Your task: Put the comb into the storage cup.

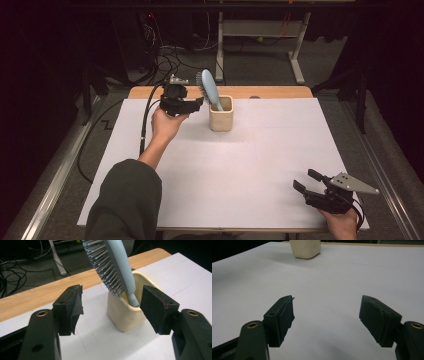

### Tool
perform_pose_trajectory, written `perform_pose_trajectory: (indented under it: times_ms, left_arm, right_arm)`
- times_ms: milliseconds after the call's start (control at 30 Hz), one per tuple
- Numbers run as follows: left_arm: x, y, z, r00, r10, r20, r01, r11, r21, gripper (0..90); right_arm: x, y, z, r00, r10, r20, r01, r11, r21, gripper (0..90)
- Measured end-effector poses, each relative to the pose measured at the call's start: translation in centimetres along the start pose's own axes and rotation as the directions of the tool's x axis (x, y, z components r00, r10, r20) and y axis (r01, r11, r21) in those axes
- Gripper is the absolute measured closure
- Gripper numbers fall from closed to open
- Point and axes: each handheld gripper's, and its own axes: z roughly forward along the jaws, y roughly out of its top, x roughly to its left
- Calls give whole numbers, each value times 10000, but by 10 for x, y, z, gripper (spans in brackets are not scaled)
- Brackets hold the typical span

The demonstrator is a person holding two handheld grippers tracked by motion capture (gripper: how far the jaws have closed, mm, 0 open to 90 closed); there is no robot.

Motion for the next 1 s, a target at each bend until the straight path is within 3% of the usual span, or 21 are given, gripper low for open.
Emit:
perform_pose_trajectory:
  times_ms: [200,500,633,767,1000]
  left_arm:
    - [2,-4,-13,9996,173,-206,-177,9997,-191,349]
    - [11,-13,-28,9998,-109,-187,102,9993,-360,349]
    - [12,-16,-32,9999,-46,-161,40,9993,-379,349]
    - [10,-20,-36,9991,262,-344,-276,9988,-402,351]
    - [10,-23,-48,9992,264,-296,-279,9983,-510,350]
  right_arm:
    - [-1,2,0,10000,-11,-9,11,9999,-159,284]
    - [-1,2,1,10000,51,-31,-52,9999,-140,283]
    - [-1,2,2,10000,5,-26,-5,10000,-65,283]
    - [-1,2,2,10000,25,3,-25,10000,-90,284]
    - [-1,1,2,10000,23,41,-23,10000,-54,284]
